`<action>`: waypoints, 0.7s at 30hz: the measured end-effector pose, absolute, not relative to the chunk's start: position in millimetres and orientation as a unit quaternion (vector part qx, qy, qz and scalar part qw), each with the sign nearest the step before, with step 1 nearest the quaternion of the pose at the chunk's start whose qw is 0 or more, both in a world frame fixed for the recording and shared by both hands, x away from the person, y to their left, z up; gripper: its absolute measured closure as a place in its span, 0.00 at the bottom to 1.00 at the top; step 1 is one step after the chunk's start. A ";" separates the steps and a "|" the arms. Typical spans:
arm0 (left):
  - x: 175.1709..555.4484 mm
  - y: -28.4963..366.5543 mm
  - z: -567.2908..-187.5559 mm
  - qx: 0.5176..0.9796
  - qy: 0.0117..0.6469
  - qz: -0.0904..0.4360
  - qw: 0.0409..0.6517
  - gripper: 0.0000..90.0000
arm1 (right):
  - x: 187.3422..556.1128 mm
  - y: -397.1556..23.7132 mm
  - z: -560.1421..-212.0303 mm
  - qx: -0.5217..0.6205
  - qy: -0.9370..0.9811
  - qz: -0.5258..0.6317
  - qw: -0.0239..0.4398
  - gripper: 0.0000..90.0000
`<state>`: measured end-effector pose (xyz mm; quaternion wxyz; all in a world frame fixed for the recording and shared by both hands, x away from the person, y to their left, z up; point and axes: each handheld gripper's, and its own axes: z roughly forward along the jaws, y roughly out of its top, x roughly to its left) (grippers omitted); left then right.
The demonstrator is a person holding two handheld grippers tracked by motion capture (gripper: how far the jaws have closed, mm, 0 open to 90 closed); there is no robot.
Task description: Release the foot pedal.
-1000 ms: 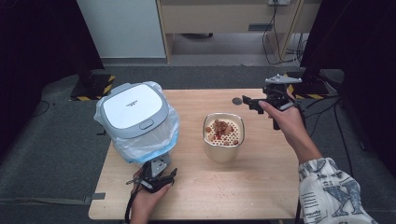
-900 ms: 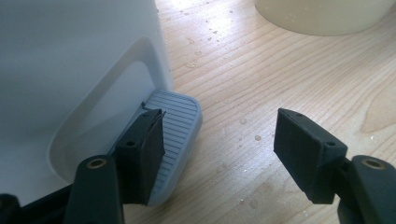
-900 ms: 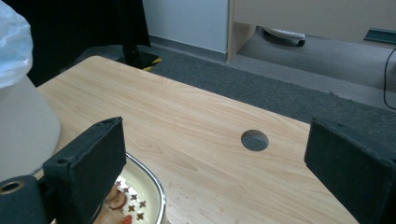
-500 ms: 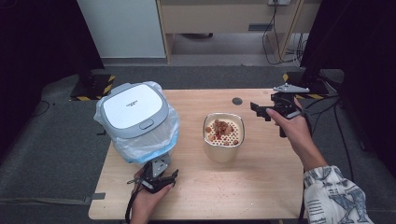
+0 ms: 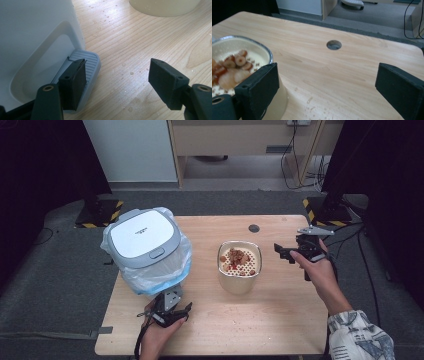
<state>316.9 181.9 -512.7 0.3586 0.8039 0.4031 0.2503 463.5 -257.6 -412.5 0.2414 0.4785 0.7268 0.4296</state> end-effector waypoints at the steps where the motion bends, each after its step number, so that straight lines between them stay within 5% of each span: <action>1: 317.0 181.9 -512.8 0.804 0.403 0.250 0.358 0.33 | 462.2 -258.0 -414.9 0.482 0.726 0.429 0.240 0.06; 21: 317.0 180.7 -513.6 0.807 0.398 0.251 0.358 0.32 | 432.4 -262.4 -475.9 0.489 0.751 0.393 0.206 0.07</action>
